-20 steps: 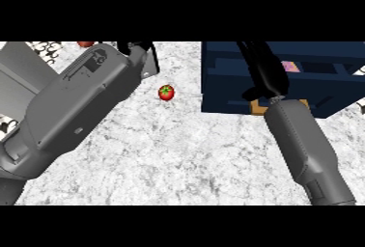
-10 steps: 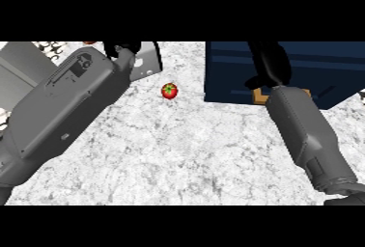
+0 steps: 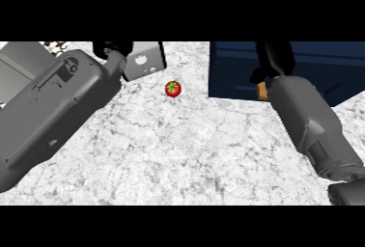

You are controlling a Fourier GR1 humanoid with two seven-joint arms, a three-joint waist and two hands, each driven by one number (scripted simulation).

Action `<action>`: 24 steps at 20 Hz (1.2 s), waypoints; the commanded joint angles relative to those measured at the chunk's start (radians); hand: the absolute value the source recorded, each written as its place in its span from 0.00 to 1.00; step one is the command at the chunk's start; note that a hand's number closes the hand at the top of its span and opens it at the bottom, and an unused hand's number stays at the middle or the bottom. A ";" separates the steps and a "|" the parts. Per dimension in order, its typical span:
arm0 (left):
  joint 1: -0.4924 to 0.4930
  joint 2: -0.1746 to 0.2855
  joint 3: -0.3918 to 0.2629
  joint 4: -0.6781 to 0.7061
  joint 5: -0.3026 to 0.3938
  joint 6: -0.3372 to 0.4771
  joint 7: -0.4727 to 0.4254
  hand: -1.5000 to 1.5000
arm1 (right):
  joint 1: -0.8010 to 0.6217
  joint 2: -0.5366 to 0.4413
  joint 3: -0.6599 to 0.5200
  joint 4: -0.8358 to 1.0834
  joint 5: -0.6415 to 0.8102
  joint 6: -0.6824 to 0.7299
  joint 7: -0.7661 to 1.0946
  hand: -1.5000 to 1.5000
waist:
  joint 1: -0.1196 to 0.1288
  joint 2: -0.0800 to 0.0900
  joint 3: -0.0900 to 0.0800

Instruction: Pick up the can, place it into the drawer and close the drawer

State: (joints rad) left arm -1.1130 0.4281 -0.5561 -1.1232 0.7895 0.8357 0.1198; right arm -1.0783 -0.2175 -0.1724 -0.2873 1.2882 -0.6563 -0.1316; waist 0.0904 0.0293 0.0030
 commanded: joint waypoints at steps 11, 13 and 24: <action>0.036 0.038 0.012 -0.076 -0.013 -0.015 0.046 0.00 | -0.168 -0.012 -0.092 0.090 -0.080 0.107 -0.078 0.00 | 0.028 0.010 0.001; 0.038 0.042 0.000 -0.095 -0.020 -0.011 0.052 0.00 | -0.172 0.009 -0.181 0.075 -0.182 0.138 -0.149 0.00 | 0.030 0.004 0.004; 0.036 0.095 0.015 -0.152 -0.024 -0.012 0.105 0.00 | -0.175 0.010 -0.422 0.087 -0.428 0.280 -0.284 0.00 | 0.028 0.004 0.001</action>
